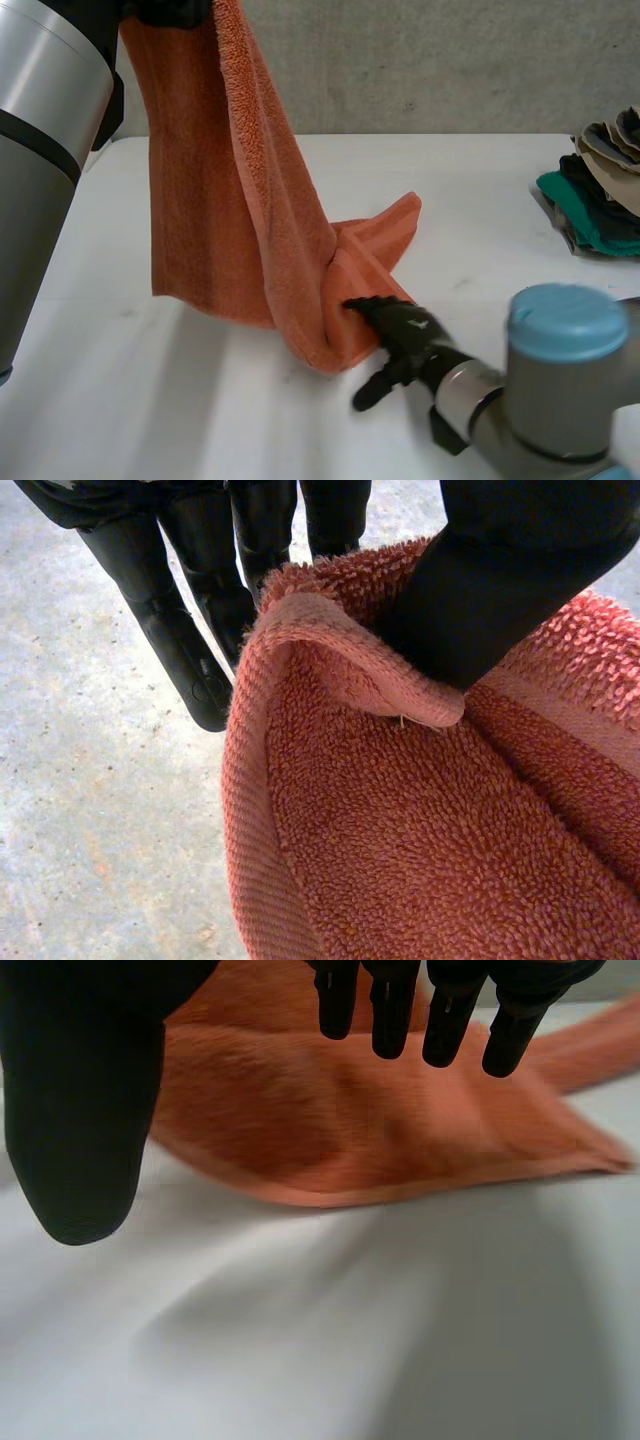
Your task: Fold the laundry.
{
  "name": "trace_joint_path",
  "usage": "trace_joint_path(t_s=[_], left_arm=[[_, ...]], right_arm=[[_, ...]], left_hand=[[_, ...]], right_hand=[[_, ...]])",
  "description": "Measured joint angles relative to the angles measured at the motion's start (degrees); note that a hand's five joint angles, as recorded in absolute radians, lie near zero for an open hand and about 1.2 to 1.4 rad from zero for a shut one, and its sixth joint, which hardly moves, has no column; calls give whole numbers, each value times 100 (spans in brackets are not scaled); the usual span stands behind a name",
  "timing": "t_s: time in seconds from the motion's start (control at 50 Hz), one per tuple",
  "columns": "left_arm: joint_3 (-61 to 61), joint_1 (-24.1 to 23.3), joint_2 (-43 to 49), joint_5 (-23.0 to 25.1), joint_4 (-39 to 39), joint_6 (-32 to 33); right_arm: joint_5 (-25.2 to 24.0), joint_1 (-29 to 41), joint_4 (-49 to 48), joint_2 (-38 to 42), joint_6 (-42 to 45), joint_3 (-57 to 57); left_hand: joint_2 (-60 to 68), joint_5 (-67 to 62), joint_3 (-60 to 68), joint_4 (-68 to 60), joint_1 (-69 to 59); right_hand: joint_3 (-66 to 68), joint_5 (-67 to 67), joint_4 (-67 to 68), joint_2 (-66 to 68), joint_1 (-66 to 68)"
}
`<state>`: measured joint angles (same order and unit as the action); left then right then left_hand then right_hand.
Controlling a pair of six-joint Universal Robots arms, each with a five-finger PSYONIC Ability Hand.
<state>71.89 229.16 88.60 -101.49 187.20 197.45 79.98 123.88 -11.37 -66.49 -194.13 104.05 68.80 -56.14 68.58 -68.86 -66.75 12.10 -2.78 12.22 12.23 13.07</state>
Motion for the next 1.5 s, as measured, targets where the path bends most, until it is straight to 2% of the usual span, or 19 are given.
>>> trace_joint_path(t_s=[0.08,0.12,0.18,0.22,0.24,0.26,0.34,0.42,0.5,0.56,0.64,0.78,0.88,1.02,1.1,1.2,1.26,1.38,1.5], left_arm=[[-17,2,-7,-2,-3,-2],[-13,4,-13,-5,-4,-5],[14,6,-30,-10,-4,-12],[47,12,-43,-18,-2,-19],[55,14,-45,-21,-1,-21],[93,25,-54,-35,-1,-30],[227,76,-79,-84,6,-37],[439,204,-133,-130,7,-24],[767,505,-216,-137,-7,-3],[1125,906,-261,-108,-40,10],[1565,1332,-248,-36,-138,25],[2219,1643,294,306,-401,170],[2282,1639,1053,456,-415,389],[1330,1615,2008,493,-39,746],[-46,1620,2297,480,482,987],[-1489,1664,2339,460,1336,1093],[-1908,1686,2310,448,1721,1092],[-1865,1707,2189,415,2117,992],[-352,1806,1875,434,2105,690]], right_arm=[[378,493,-527,441,-101,-325],[640,623,-676,640,-112,-489],[1233,765,-862,976,-115,-775],[1703,799,-967,1153,-112,-939],[1765,800,-981,1171,-111,-956],[2102,788,-1063,1246,-101,-1036],[2477,546,-1194,993,113,-1041],[2222,-58,-1132,238,876,-946],[1391,-884,-624,-724,2367,-991],[788,-1368,290,-1340,3766,-1329],[518,-1621,1642,-1725,5030,-1983],[506,-1683,3578,-1609,6177,-2927],[609,-1628,3916,-919,6771,-3115],[939,-1495,3380,221,7156,-3677],[1342,-1408,2017,771,7190,-4563],[1502,-1382,194,747,7170,-5136],[1486,-1381,-603,553,7159,-5145],[1238,-1373,-1393,-1,7140,-4454],[927,-1412,-1117,-338,6954,-3225]], left_hand=[[0,0,0,0,0],[0,0,0,0,0],[0,0,0,0,0],[0,0,0,0,0],[0,0,0,0,0],[0,0,0,0,0],[0,0,0,0,0],[0,0,0,0,0],[0,0,0,0,0],[0,0,0,0,0],[0,0,0,0,0],[0,0,0,0,0],[0,0,1,0,0],[1,0,2,-1,0],[2,0,3,-1,0],[2,0,3,-1,0],[2,0,3,-1,0],[2,0,3,-1,0],[2,0,3,-1,0]], right_hand=[[0,0,0,0,0],[661,-553,656,655,588],[3531,-3475,3489,3622,3584],[5067,-4984,5028,5164,4869],[5295,-5194,5264,5372,5025],[5526,-5353,5508,5489,5047],[5596,-5397,5631,5489,5047],[5605,-5397,5632,5489,5047],[5614,-5426,5632,5490,5047],[5616,-5437,5634,5493,5047],[5619,-5443,5643,5498,5047],[5621,-5443,5649,5523,5047],[5632,-5448,5649,5523,5047],[5633,-5486,5649,5523,5047],[5637,-5486,5651,5524,5047],[5637,-5486,5651,5524,5047],[5637,-5510,5651,5524,5047],[5638,-5536,5652,5524,5047],[5638,-5536,5653,5582,5047]])
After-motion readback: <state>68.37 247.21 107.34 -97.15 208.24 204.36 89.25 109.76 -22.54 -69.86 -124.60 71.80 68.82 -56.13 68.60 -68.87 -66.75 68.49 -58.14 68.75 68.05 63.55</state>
